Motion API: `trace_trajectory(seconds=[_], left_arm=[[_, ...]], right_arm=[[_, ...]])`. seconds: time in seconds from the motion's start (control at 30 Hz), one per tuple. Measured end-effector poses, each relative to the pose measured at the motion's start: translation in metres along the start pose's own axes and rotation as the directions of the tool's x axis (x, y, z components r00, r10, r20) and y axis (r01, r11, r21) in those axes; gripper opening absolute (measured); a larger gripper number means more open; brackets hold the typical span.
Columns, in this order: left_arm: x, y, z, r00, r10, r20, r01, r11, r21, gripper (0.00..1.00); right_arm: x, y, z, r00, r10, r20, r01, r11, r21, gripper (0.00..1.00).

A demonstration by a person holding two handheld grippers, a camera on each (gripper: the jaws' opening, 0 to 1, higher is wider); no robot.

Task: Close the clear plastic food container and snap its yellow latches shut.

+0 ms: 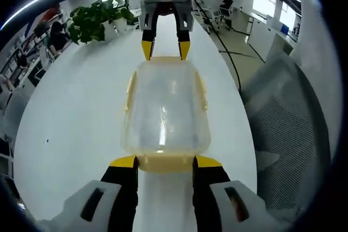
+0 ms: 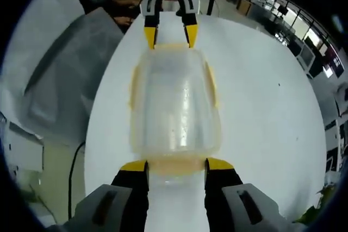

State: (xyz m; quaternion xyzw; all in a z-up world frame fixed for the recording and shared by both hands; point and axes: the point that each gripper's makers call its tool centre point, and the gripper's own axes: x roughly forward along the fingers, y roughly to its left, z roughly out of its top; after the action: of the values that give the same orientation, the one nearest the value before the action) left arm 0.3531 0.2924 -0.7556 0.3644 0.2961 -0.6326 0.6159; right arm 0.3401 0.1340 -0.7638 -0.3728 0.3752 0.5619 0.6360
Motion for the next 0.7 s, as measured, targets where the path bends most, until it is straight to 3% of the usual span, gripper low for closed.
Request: trace_trajectory(seconds=[0.7], left_arm=[[0.018, -0.001, 0.013, 1.0, -0.01, 0.008, 0.01, 1.0, -0.004, 0.38]], right_arm=[[-0.004, 0.001, -0.021, 1.0, 0.012, -0.011, -0.012, 1.0, 0.009, 0.38]])
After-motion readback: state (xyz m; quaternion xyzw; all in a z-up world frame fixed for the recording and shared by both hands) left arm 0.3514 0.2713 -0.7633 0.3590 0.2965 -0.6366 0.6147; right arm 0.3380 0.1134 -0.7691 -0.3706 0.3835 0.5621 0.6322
